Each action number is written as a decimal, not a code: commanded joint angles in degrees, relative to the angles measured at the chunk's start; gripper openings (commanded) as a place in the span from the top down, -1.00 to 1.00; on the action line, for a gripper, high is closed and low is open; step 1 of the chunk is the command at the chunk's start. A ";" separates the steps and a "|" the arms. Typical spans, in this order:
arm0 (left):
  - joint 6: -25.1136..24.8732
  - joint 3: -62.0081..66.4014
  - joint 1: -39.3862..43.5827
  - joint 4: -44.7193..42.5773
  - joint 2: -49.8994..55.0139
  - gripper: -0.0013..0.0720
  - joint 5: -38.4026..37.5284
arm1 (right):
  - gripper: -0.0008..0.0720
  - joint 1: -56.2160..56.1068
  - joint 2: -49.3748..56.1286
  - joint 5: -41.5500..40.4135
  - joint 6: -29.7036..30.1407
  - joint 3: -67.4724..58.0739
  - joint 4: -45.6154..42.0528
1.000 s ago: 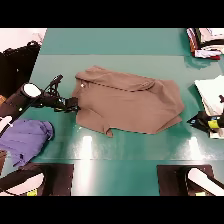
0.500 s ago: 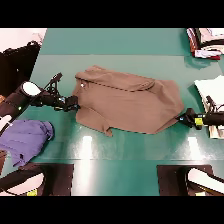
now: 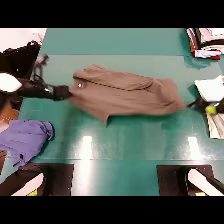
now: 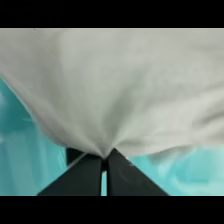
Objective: Fold the shirts.
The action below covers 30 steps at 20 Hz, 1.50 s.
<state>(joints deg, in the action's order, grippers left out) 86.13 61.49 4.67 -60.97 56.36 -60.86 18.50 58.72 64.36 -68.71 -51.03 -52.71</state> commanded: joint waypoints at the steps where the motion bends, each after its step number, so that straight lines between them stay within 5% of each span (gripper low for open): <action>1: 0.66 13.88 -0.07 -2.95 -7.32 0.90 -3.30 | 0.94 -1.03 -8.17 2.25 -0.33 -14.05 0.57; 7: 1.14 50.66 -0.07 -2.93 -8.44 0.90 -3.67 | 0.94 1.77 -15.30 2.23 -0.90 -40.59 0.04; 11: 2.01 63.82 -0.07 -2.89 -8.57 0.91 -0.74 | 0.94 6.97 -14.69 4.00 -1.90 -54.21 0.00; 16: 3.23 57.64 -0.07 -2.99 -8.22 0.90 0.72 | 0.94 9.16 -4.48 14.01 -6.78 -69.00 0.13; 19: 3.52 48.33 -0.07 -3.13 -3.34 0.90 -1.25 | 0.94 5.73 2.71 18.40 -7.41 -66.16 -0.02; 26: 0.35 43.78 -0.04 -2.49 26.82 0.90 -19.85 | 0.94 -7.52 21.73 22.84 -10.08 -48.24 -14.75; 30: -2.91 43.80 -0.07 -2.19 41.88 0.90 -11.91 | 0.94 -11.26 33.40 14.82 -10.64 -46.86 -14.82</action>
<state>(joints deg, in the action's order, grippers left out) 86.37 105.58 4.60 -63.99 88.40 -75.79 10.17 84.71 83.77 -78.63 -99.74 -65.69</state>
